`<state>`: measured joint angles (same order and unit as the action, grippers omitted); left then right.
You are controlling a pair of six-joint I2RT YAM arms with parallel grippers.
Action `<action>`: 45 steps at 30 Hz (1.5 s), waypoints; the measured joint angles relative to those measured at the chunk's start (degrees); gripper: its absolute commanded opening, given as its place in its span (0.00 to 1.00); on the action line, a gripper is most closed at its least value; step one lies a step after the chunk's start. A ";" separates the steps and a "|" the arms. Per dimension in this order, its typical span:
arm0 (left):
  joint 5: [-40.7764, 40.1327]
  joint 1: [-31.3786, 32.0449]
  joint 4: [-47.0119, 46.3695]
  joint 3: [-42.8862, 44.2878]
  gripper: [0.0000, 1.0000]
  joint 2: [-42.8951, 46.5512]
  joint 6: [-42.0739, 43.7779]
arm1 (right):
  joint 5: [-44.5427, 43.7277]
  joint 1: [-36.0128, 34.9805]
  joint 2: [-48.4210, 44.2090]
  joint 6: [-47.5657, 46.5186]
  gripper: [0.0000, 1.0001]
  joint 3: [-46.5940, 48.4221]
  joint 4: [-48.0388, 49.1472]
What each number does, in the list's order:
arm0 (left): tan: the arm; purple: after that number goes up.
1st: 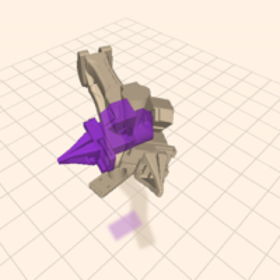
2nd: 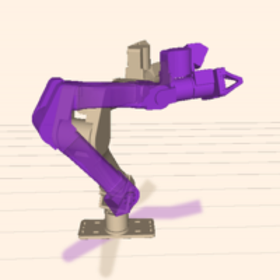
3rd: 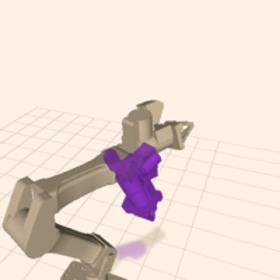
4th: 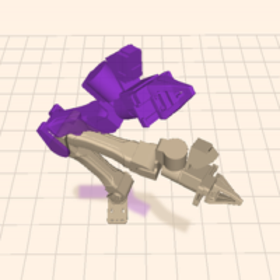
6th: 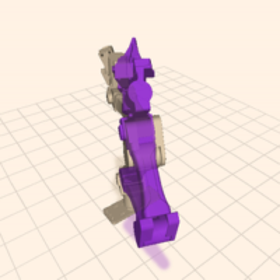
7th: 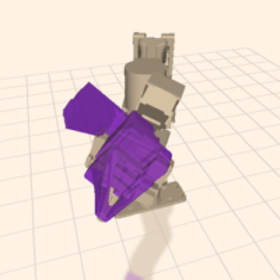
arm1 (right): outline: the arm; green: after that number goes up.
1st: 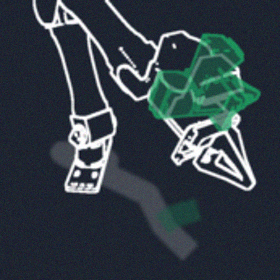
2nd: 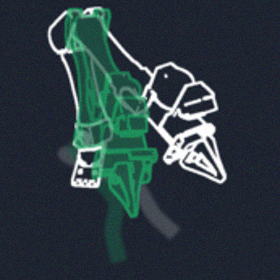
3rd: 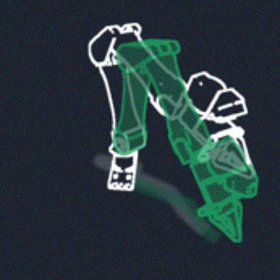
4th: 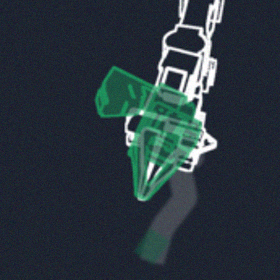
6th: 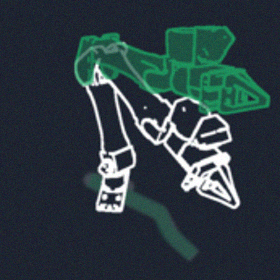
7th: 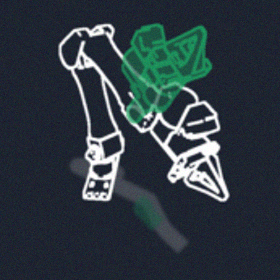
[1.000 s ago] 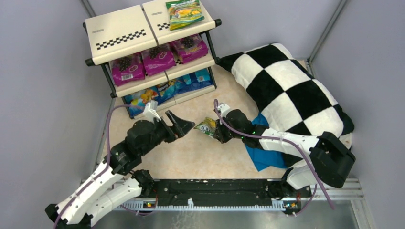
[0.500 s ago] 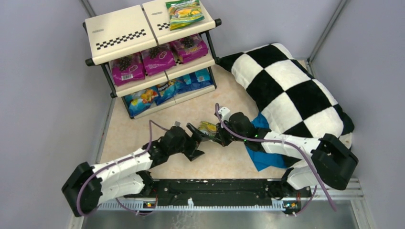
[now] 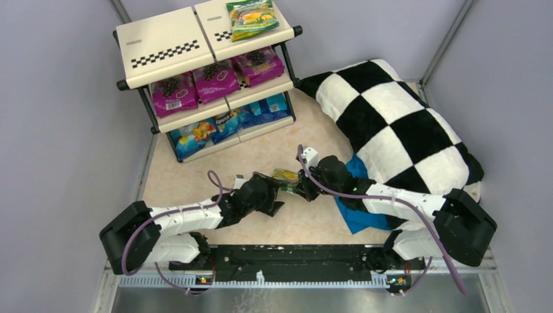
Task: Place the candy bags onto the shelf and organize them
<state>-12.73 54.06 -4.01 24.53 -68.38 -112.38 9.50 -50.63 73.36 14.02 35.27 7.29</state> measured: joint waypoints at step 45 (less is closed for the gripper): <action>-8.83 -0.04 17.29 6.01 0.12 19.58 20.74 | -20.81 2.29 -27.58 -0.94 0.92 -9.86 -1.16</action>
<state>-21.56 54.02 13.28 30.55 -48.80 -91.64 -11.31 -48.34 45.78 13.08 25.41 6.13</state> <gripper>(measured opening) 0.260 0.911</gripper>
